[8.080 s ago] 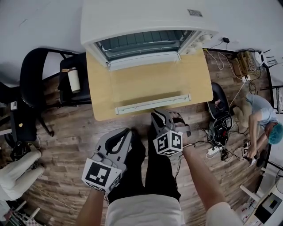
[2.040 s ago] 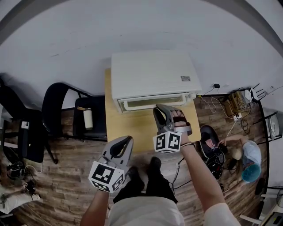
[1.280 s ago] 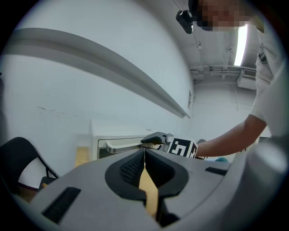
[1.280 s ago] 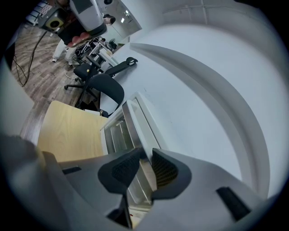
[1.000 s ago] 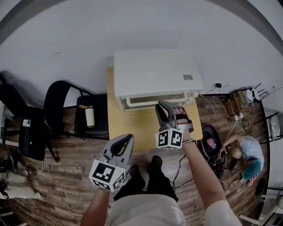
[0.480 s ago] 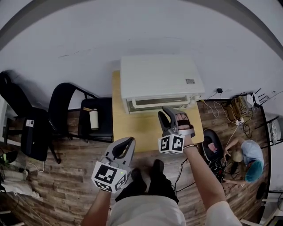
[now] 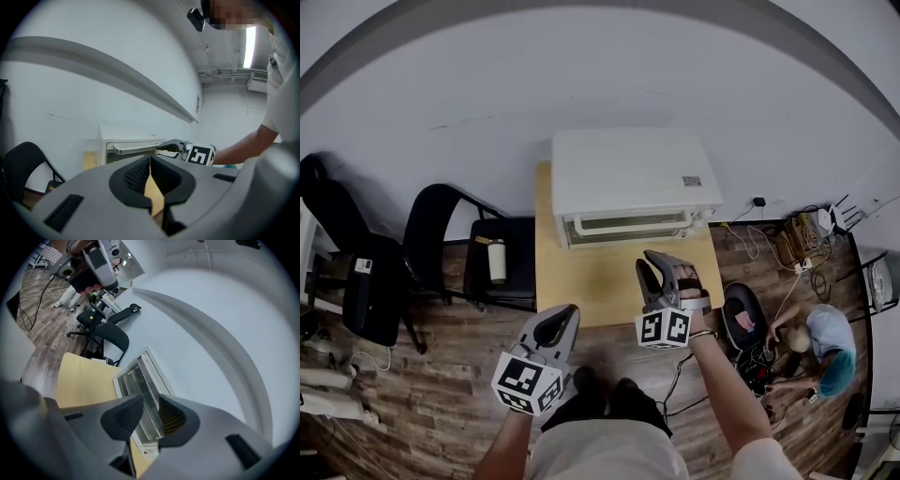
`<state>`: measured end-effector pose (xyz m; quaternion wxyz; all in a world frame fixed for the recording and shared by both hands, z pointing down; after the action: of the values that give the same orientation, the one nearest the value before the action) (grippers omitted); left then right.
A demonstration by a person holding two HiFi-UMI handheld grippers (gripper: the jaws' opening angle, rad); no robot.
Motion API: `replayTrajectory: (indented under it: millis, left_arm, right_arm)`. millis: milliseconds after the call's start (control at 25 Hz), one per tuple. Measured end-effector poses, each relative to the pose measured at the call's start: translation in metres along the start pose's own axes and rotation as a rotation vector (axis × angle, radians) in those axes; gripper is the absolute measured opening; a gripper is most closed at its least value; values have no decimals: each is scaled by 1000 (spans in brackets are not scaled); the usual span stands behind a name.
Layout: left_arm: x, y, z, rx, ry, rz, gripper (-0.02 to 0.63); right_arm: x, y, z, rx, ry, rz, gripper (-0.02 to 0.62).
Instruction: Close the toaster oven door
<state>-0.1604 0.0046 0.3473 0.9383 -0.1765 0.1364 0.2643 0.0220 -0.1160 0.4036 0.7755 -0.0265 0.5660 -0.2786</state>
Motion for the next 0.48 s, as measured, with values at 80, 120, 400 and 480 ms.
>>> replayTrajectory:
  millis: [80, 120, 400, 480]
  left_arm:
    - [7, 0, 3, -2, 5, -2, 11]
    - [11, -1, 4, -2, 7, -4, 11]
    - [44, -1, 9, 4, 14, -23, 11]
    - [54, 1, 10, 12, 13, -32, 11]
  right_arm:
    - [-1, 11, 2, -1, -11, -8, 98]
    - [-1, 16, 4, -2, -16, -11, 90]
    - [1, 57, 9, 27, -99, -17, 80]
    - [4, 70, 9, 44, -131, -8, 75]
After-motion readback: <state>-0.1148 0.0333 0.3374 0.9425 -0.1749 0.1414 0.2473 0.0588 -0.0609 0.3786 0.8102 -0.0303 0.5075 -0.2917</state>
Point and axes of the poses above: the fingertips, and each gripper's own axes: y backward along the fingers, x to its right, z out of its underside, the point moved 7 cm from there along y, backward along the fingers, and after that the axes turned 8 degrees about y, right-handed, at the moved point
